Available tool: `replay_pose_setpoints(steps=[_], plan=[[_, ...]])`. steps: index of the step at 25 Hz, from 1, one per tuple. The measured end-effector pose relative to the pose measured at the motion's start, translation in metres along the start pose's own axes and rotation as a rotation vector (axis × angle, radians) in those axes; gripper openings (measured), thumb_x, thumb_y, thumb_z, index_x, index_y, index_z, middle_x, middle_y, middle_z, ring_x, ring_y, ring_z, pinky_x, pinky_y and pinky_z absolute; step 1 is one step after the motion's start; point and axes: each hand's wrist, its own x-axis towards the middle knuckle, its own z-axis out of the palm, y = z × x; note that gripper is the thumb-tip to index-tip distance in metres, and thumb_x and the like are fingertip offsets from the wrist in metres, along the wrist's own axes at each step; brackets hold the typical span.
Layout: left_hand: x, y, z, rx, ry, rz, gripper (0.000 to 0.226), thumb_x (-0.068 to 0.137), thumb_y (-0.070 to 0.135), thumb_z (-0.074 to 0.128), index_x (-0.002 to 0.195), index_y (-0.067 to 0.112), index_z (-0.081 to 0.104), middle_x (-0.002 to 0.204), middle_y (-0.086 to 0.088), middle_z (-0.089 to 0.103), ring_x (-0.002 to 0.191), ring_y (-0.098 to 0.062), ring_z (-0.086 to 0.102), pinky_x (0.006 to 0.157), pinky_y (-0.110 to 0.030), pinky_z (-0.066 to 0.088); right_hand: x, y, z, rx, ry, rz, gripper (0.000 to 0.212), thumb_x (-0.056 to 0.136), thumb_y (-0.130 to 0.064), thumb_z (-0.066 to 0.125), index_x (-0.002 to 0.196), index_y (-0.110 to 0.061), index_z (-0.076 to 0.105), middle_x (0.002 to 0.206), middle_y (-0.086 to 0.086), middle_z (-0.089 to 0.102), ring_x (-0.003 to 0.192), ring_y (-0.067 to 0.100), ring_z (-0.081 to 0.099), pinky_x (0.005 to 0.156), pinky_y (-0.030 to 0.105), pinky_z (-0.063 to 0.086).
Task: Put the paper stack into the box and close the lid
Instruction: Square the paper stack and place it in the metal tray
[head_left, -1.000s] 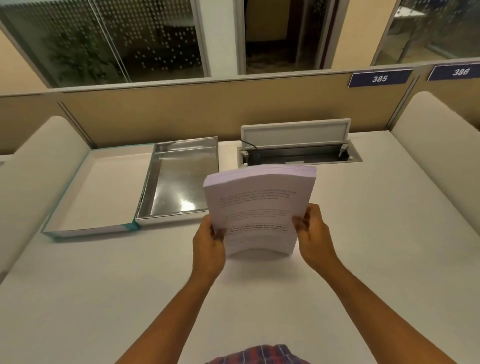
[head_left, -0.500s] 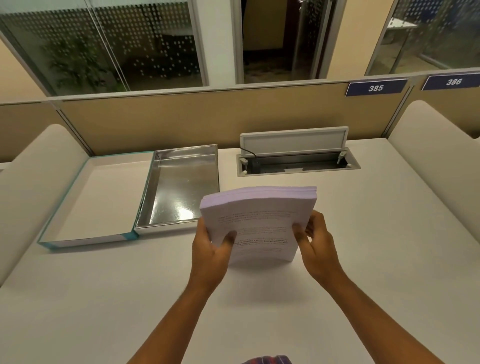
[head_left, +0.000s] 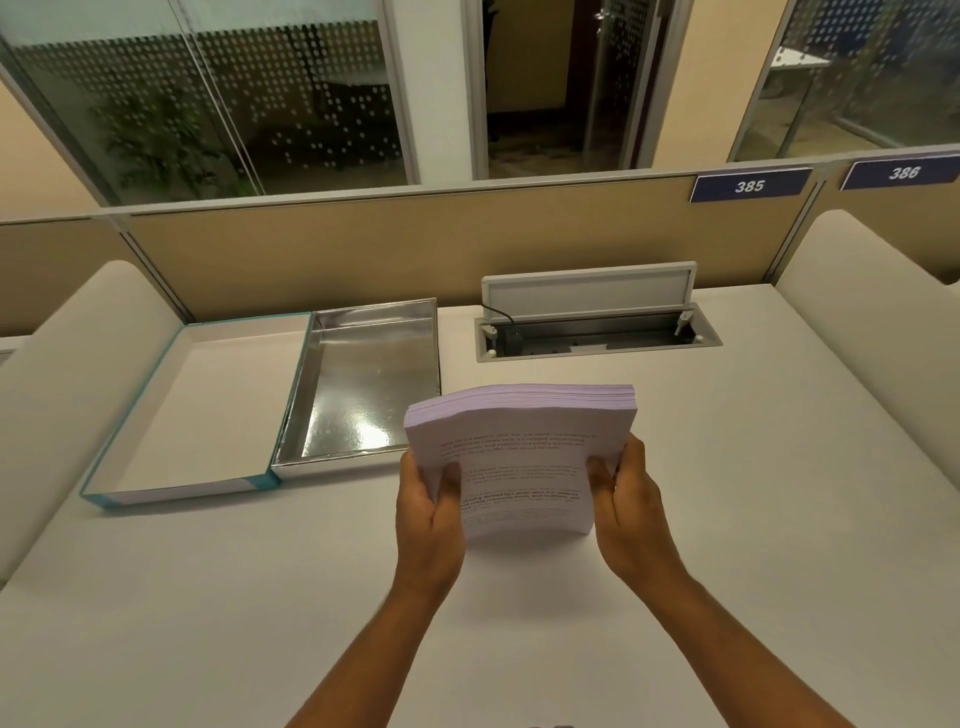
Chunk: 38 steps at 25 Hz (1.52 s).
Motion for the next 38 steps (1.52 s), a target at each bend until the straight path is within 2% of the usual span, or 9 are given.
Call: replay_pose_setpoints(steps=[3,8,12,16,20,23,26,31,38], plan=[[0.0,-0.002,0.0,0.039,0.002,0.006,0.045,0.112,0.012,0.048,0.125,0.055,0.054,0.116,0.02,0.072,0.111,-0.005,0.069,0.088,-0.033,0.066,0.002,0.0,-0.002,-0.051,-0.005,0.017,0.031,0.105,-0.045,0.036,0.116,-0.073,0.034,0.113,-0.044,0.06,0.108,-0.01,0.062,0.07,0.009,0.058],[0.003,-0.007,-0.001,0.029,-0.034,-0.015,0.041,0.112,0.013,0.046,0.13,0.05,0.053,0.12,0.015,0.072,0.116,-0.011,0.069,0.091,-0.038,0.065,0.003,0.003,-0.005,-0.064,-0.007,0.029,0.029,0.105,-0.043,0.037,0.115,-0.07,0.035,0.112,-0.043,0.06,0.107,-0.007,0.064,0.071,0.013,0.06],[0.002,-0.006,0.0,0.017,-0.046,-0.007,0.042,0.107,0.024,0.05,0.124,0.063,0.054,0.119,0.022,0.072,0.114,-0.003,0.068,0.086,-0.019,0.061,-0.002,0.009,-0.002,-0.029,-0.002,0.042,0.031,0.105,-0.045,0.037,0.12,-0.072,0.034,0.117,-0.042,0.06,0.112,-0.008,0.062,0.073,0.007,0.057],[-0.003,-0.024,0.0,0.003,-0.037,-0.072,0.036,0.105,0.03,0.049,0.135,0.05,0.053,0.123,0.022,0.072,0.117,-0.003,0.068,0.091,-0.016,0.058,-0.008,0.023,0.004,-0.023,-0.025,0.088,0.031,0.105,-0.045,0.037,0.129,-0.064,0.034,0.122,-0.037,0.061,0.115,-0.001,0.064,0.084,0.022,0.062],[-0.015,-0.038,0.002,0.051,-0.064,-0.114,0.039,0.109,0.027,0.042,0.126,0.06,0.051,0.122,0.029,0.069,0.116,0.003,0.066,0.091,-0.012,0.056,-0.014,0.038,0.013,-0.04,-0.042,0.108,0.033,0.106,-0.04,0.037,0.129,-0.063,0.032,0.123,-0.039,0.057,0.117,0.0,0.063,0.089,0.032,0.062],[-0.018,-0.051,-0.001,0.14,-0.093,-0.121,0.053,0.113,0.014,0.039,0.119,0.066,0.048,0.118,0.034,0.066,0.115,0.005,0.064,0.089,-0.008,0.054,-0.022,0.058,0.016,-0.076,-0.068,0.121,0.032,0.108,-0.041,0.035,0.133,-0.061,0.031,0.129,-0.025,0.06,0.117,0.008,0.067,0.092,0.036,0.064],[-0.018,-0.072,-0.012,0.294,-0.144,-0.093,0.071,0.111,0.004,0.042,0.119,0.074,0.038,0.119,0.032,0.066,0.113,0.008,0.065,0.086,-0.005,0.053,-0.029,0.072,0.015,-0.137,-0.108,0.147,0.034,0.108,-0.038,0.037,0.127,-0.066,0.031,0.125,-0.036,0.058,0.114,-0.002,0.064,0.093,0.032,0.063],[-0.009,-0.084,-0.025,0.409,-0.193,-0.083,0.057,0.106,0.003,0.046,0.12,0.057,0.046,0.117,0.031,0.069,0.108,0.01,0.067,0.082,-0.003,0.052,-0.024,0.077,0.012,-0.181,-0.1,0.223,0.043,0.11,-0.021,0.043,0.113,-0.064,0.04,0.115,-0.036,0.063,0.104,-0.01,0.063,0.084,0.031,0.058],[0.032,-0.061,-0.083,0.388,-0.27,-0.05,0.028,0.107,0.028,0.046,0.13,0.031,0.061,0.12,0.018,0.075,0.107,0.001,0.071,0.081,-0.017,0.059,-0.004,0.049,0.047,-0.182,-0.183,0.25,0.011,0.108,-0.045,0.039,0.114,-0.05,0.046,0.117,-0.023,0.068,0.102,-0.002,0.069,0.077,0.028,0.057]])
